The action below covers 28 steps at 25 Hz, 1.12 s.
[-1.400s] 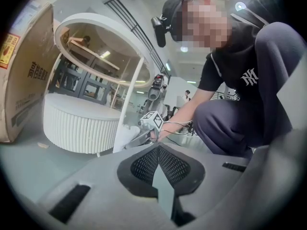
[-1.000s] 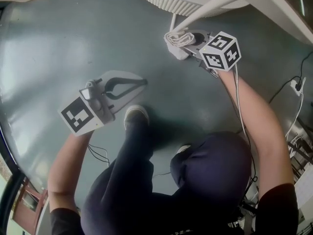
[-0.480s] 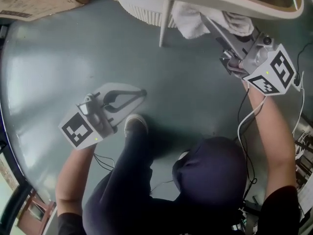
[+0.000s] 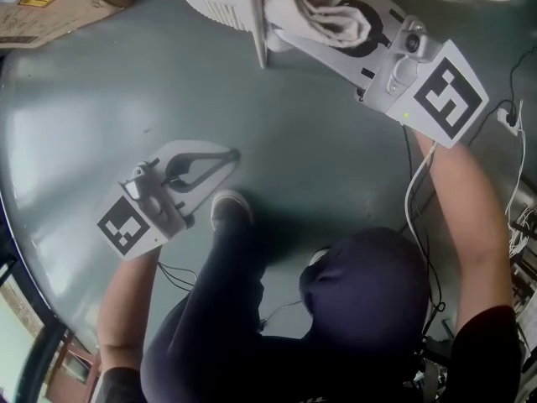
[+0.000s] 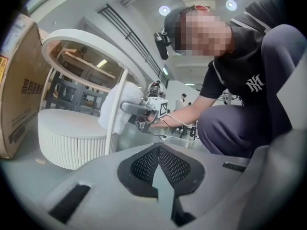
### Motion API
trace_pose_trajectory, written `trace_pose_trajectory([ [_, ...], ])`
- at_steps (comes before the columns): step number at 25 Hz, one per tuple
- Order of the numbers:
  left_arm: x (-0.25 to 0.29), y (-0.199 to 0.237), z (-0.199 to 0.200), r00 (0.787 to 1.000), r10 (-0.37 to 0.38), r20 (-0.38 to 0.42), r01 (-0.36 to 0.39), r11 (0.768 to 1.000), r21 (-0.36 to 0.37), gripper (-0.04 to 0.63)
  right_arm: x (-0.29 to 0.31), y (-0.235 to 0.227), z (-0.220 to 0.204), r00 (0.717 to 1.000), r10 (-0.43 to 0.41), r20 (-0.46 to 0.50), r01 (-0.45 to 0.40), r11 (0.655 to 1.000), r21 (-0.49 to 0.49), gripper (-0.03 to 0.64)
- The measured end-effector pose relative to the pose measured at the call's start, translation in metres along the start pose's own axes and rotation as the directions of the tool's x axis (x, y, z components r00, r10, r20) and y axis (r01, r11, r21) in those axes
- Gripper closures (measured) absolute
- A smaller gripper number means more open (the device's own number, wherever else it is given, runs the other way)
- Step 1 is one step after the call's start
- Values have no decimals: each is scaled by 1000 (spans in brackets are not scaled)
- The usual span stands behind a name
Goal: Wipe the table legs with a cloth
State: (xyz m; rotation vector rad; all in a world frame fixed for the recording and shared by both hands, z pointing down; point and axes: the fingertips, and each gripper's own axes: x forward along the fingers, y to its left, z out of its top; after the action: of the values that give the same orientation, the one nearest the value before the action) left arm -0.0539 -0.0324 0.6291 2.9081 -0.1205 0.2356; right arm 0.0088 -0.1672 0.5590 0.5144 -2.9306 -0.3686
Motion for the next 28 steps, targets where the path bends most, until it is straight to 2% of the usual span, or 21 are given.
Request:
trace_pose_trajectory([
  [3,-3,9,-11,1000,-4,-10,4,1000,-19,589,8,13,-42,1000,1,-28,1,998,57,546],
  [7,1,18,-8,999,-21,-28,21,999,-24,589,7,24,-100,993,-12,-119,30,987,156,546],
  [11,-4,24,-16,999,-22,-40,21,999,-38,589,12,43,-152,981,-10,-192,45,983,177,546],
  [15,-13,24,-21,998,-30,-52,28,999,-41,589,14,57,-198,961,15,-277,53,970,239,546],
  [20,-23,23,-31,998,-9,-62,6,999,-54,589,17,67,-241,922,72,-381,54,949,310,546],
  [23,-23,17,-24,999,3,-37,-5,999,-42,589,17,70,-253,883,91,-461,90,930,356,546],
  [25,-21,13,-16,1000,9,-26,-10,999,-32,589,11,59,-246,855,52,-516,160,920,358,546],
  [26,-20,12,-12,1000,12,-21,-13,1000,-26,589,7,49,-232,859,11,-512,194,919,345,546],
  [28,-19,10,-2,1000,17,-12,-17,1000,-14,589,0,27,-175,907,-71,-414,204,936,286,546],
])
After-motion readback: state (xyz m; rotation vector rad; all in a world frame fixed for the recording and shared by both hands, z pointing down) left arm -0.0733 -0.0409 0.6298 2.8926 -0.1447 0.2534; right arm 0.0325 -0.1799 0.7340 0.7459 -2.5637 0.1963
